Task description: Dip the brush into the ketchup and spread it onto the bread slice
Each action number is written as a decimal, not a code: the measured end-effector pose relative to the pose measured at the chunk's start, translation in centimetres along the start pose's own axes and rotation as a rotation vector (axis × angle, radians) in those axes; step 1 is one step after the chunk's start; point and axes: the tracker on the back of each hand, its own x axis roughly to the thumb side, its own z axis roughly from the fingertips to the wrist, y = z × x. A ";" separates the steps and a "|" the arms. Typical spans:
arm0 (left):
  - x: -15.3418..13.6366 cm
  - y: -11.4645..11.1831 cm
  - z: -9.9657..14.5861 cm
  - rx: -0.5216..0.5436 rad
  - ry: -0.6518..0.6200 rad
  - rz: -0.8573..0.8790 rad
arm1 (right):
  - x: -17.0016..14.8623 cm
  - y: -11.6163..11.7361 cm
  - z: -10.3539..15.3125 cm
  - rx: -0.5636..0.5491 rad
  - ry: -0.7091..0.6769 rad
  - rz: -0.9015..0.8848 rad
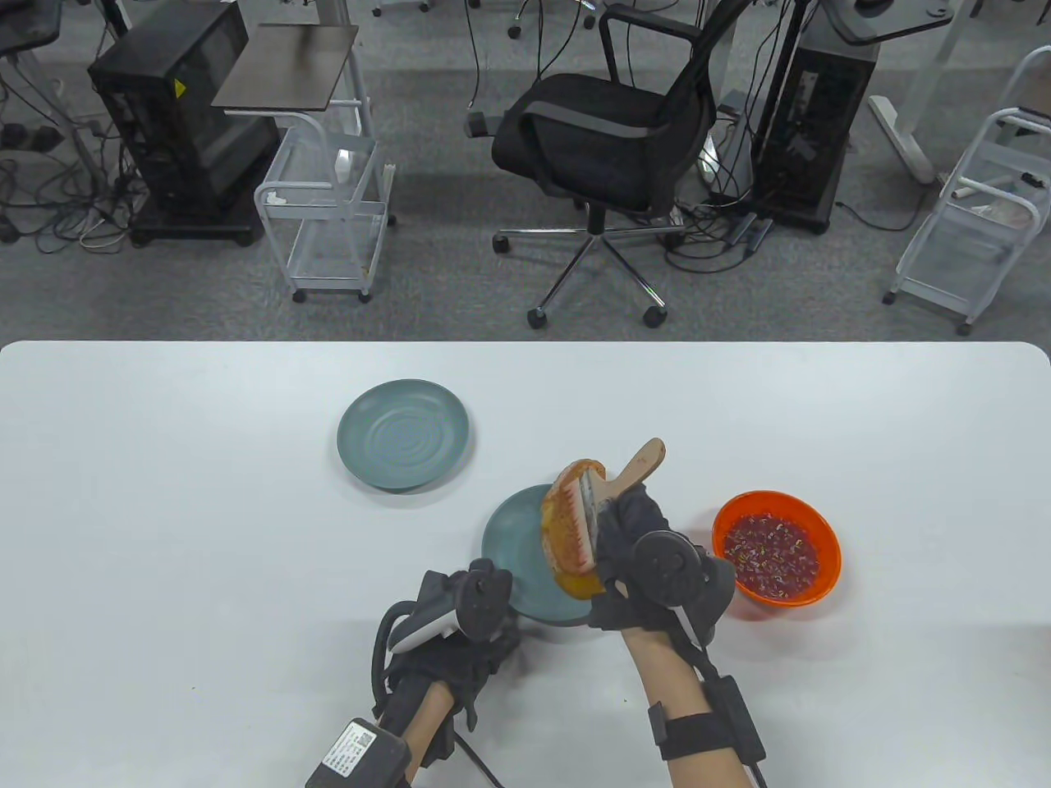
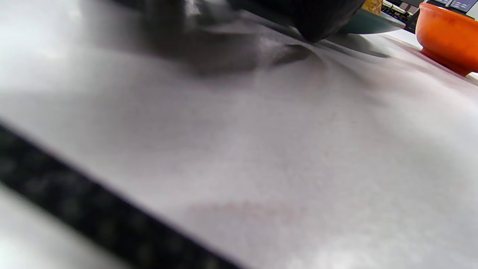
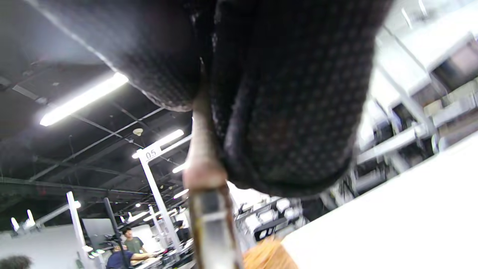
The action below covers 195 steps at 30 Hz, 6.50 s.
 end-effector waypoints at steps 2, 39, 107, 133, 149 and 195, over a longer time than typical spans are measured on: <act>0.0 0.0 0.0 0.001 0.002 -0.006 | 0.1 -0.4 0.1 -0.030 -0.021 0.015; 0.1 -0.1 0.0 -0.002 0.003 -0.006 | -1.3 1.4 1.0 0.088 0.301 -0.402; 0.1 -0.2 -0.1 -0.018 -0.006 0.002 | -2.9 2.8 0.1 0.117 0.341 -0.423; 0.0 -0.2 0.0 -0.020 -0.006 -0.015 | -2.0 1.1 -0.1 -0.026 0.219 -0.277; -0.1 -0.2 -0.1 -0.020 -0.015 -0.008 | -2.6 1.2 -0.5 -0.069 0.234 -0.189; 0.0 -0.2 0.0 -0.023 -0.007 -0.023 | -2.5 1.3 -0.9 -0.010 0.187 -0.200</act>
